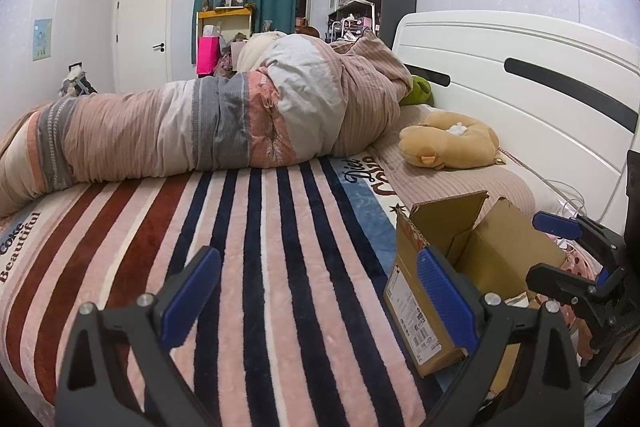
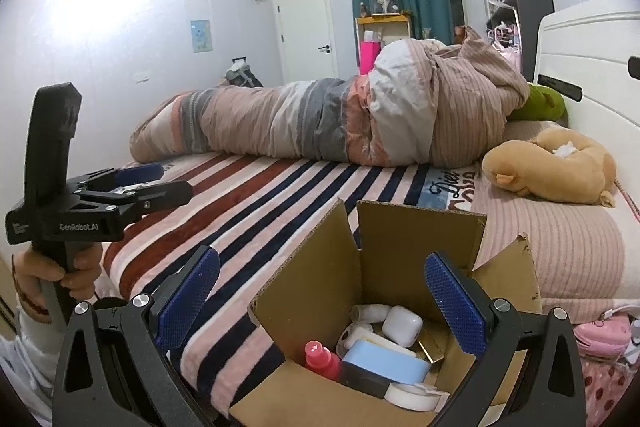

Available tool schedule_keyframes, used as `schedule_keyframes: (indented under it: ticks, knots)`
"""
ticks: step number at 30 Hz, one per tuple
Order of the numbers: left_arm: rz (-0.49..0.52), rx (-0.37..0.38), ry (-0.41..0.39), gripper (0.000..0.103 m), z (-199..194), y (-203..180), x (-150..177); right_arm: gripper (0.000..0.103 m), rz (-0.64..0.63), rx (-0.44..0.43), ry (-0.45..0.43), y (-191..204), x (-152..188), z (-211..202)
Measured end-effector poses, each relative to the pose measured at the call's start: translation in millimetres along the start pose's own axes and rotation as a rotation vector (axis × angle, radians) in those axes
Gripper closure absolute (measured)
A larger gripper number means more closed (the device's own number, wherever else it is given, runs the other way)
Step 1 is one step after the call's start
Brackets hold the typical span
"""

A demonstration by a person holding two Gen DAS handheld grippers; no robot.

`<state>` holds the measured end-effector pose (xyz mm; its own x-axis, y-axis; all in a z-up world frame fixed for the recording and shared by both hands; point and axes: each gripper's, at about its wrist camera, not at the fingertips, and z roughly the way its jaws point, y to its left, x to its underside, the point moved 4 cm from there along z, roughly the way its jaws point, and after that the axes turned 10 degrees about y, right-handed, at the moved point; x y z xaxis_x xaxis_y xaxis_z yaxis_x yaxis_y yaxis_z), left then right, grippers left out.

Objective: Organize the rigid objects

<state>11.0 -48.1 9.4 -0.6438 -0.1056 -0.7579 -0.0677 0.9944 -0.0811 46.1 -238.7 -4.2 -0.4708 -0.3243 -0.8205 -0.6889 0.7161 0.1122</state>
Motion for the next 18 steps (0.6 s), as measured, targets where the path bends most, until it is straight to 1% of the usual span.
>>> schedule_keyframes:
  ticks: [3, 6, 18]
  knots:
    - [0.000, 0.002, 0.001, 0.005, 0.1, 0.3, -0.2, 0.000, 0.007, -0.003, 0.005, 0.9, -0.2, 0.5]
    - [0.002, 0.000, 0.000, 0.005, 0.1, 0.3, -0.1, 0.000, 0.004, 0.014, 0.004, 2.3, -1.0, -0.1]
    - [0.003, 0.002, 0.000, 0.005, 0.0, 2.0, 0.0, 0.000, 0.016, 0.014, 0.002, 2.5, -1.0, 0.1]
